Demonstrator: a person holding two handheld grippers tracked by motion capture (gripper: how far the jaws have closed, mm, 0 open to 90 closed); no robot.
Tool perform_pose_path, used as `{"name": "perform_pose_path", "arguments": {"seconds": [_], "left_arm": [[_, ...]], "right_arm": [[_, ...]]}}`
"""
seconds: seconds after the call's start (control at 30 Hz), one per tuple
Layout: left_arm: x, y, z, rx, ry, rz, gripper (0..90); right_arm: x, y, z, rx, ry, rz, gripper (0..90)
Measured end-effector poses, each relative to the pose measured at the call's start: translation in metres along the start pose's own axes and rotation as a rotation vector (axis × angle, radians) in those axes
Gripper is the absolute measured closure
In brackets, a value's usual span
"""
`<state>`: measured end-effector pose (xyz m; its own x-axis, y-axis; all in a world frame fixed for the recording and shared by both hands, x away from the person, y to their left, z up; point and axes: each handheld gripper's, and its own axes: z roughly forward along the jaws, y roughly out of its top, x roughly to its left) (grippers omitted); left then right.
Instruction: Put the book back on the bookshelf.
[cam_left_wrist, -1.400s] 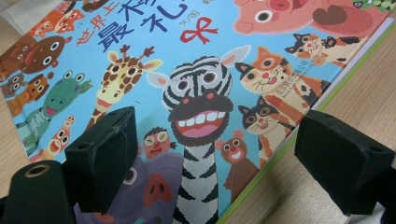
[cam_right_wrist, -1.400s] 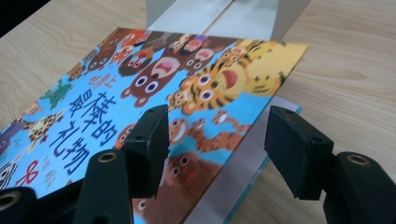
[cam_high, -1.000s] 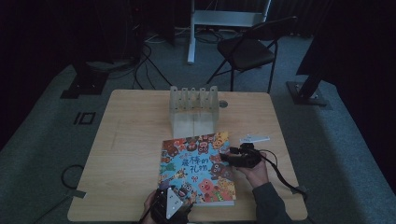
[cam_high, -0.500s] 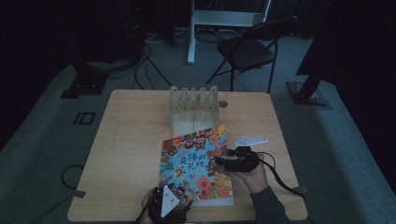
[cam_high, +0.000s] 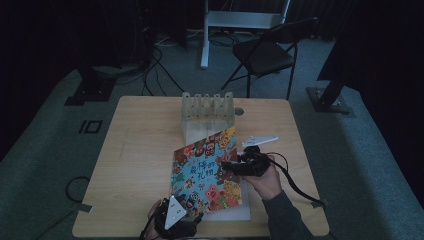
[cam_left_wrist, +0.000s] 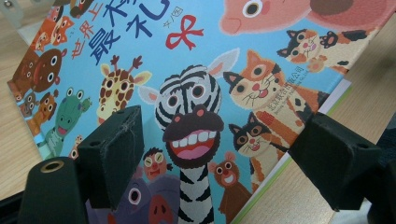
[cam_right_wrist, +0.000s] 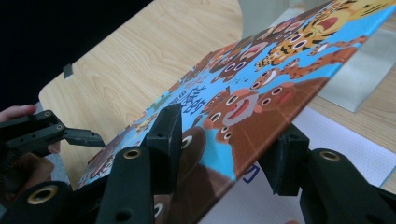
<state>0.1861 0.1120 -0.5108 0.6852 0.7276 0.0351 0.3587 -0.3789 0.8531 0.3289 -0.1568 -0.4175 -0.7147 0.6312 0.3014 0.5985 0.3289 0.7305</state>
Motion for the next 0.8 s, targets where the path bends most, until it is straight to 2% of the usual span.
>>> {"name": "perform_pose_path", "arguments": {"seconds": [0.1, 0.27, 0.47, 0.63, 0.7, 0.8], "left_arm": [[0.001, 0.0, 0.0, 0.002, 0.002, -0.002, 18.5], [0.003, -0.001, -0.001, 0.001, -0.004, -0.008, 20.0], [0.002, -0.001, 0.0, 0.004, -0.008, -0.009, 20.3], [0.001, -0.001, -0.003, 0.008, -0.009, -0.005, 21.2], [0.001, -0.001, -0.006, 0.012, -0.007, -0.001, 21.2], [0.003, -0.001, -0.009, 0.025, -0.013, -0.01, 21.2]], "right_arm": [[-0.001, 0.004, 0.005, 0.017, 0.004, 0.009, 58.1], [-0.005, 0.009, 0.007, 0.007, 0.034, 0.042, 60.9], [-0.012, 0.013, 0.011, 0.023, 0.051, 0.068, 53.6], [-0.018, 0.016, 0.013, 0.036, 0.03, 0.063, 52.9], [-0.02, 0.017, 0.014, 0.043, 0.031, 0.073, 57.9], [-0.023, 0.018, 0.017, 0.06, 0.075, 0.092, 63.4]]}}
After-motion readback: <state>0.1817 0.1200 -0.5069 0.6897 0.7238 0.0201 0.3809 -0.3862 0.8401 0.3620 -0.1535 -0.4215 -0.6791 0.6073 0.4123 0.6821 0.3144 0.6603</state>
